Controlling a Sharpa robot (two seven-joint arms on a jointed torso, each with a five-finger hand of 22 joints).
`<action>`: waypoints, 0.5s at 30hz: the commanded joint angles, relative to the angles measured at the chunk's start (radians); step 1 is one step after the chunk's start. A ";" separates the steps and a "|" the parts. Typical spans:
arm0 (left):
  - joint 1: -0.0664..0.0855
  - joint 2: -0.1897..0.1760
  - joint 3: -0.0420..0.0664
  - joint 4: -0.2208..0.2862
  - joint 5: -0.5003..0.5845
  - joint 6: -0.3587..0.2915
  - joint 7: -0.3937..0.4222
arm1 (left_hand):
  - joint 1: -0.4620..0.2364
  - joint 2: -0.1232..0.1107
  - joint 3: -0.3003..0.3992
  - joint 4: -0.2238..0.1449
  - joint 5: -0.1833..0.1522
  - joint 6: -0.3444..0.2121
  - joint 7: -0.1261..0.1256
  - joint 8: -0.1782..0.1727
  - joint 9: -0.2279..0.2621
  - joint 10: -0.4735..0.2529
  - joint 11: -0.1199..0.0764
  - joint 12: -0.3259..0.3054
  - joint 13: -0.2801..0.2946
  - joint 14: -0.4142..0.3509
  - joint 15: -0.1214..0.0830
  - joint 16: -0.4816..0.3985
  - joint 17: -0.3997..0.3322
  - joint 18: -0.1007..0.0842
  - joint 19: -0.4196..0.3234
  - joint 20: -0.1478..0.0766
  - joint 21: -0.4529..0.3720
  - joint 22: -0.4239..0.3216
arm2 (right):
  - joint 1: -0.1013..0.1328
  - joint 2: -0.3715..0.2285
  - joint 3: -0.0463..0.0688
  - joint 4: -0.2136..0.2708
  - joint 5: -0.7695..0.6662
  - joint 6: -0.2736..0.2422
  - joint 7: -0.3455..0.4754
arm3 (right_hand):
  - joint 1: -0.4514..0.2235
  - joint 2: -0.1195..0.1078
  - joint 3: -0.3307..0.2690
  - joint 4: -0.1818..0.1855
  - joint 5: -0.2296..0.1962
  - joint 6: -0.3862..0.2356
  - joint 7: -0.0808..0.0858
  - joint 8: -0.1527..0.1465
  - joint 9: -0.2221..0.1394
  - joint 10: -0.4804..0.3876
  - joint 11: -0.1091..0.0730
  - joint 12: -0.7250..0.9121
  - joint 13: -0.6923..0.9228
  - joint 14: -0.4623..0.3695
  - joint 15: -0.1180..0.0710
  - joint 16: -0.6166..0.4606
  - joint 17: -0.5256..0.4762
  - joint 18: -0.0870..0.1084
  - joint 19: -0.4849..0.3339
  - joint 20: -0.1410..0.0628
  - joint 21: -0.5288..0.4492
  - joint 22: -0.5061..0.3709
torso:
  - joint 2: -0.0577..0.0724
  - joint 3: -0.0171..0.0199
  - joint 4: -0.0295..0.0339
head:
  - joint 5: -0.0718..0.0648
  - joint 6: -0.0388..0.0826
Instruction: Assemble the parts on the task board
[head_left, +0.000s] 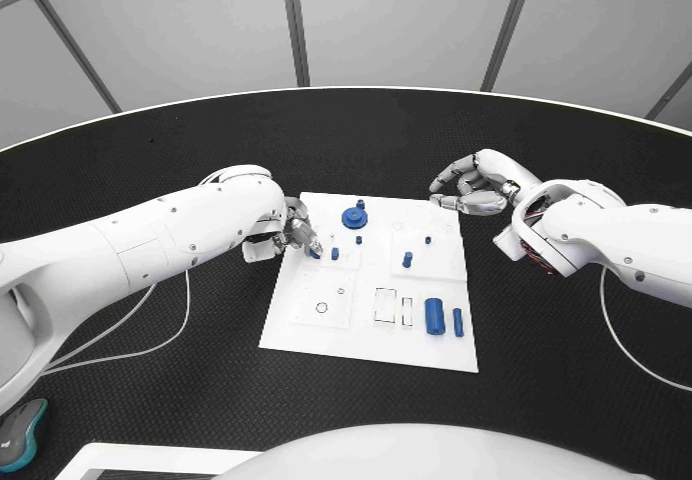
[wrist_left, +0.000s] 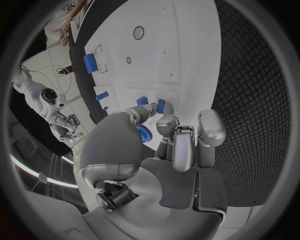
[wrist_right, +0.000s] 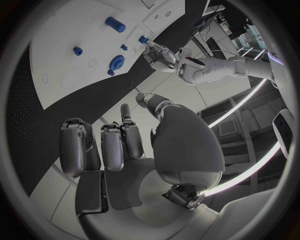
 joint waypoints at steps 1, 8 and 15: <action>0.000 0.000 0.000 -0.001 0.000 0.001 -0.001 | 0.010 0.000 0.132 -0.138 0.005 0.006 0.000 0.005 0.002 0.007 -0.003 0.004 0.001 0.089 0.004 0.004 0.201 -0.014 0.007 -0.002 0.004 0.001 | 0.000 0.000 0.000 0.000 0.000 0.000 0.000 | -0.007 0.000 0.007 -0.001 0.002 -0.006 0.000 0.004 -0.001 0.003 -0.006 0.003 0.121 0.074 -0.009 -0.005 0.133 0.011 0.033 -0.005 -0.004 0.125 | 0.000 0.0000 0.0002 | 0.000 -0.001; 0.000 0.002 0.000 -0.002 -0.002 -0.001 -0.002 | 0.010 -0.001 0.133 -0.139 0.006 0.007 0.000 0.005 0.002 0.008 -0.003 0.004 0.002 0.089 0.004 0.003 0.200 -0.015 0.008 -0.002 0.005 0.003 | 0.000 0.002 0.000 -0.001 0.000 0.001 0.001 | -0.007 0.000 0.007 -0.001 0.002 -0.006 0.000 0.004 -0.001 0.003 -0.006 0.003 0.121 0.074 -0.009 -0.005 0.133 0.011 0.033 -0.005 -0.004 0.125 | 0.000 0.0003 -0.0002 | 0.000 0.000; 0.000 0.006 0.000 -0.003 -0.003 0.002 -0.003 | 0.010 -0.001 0.133 -0.139 0.006 0.007 0.000 0.005 0.002 0.008 -0.003 0.004 0.002 0.089 0.004 0.003 0.200 -0.015 0.008 -0.002 0.005 0.003 | 0.000 0.002 0.000 -0.002 0.000 0.001 0.001 | -0.007 0.000 0.007 -0.001 0.002 -0.006 0.000 0.004 -0.001 0.003 -0.006 0.003 0.121 0.074 -0.009 -0.005 0.133 0.011 0.033 -0.005 -0.004 0.125 | 0.000 0.0008 -0.0005 | 0.001 0.000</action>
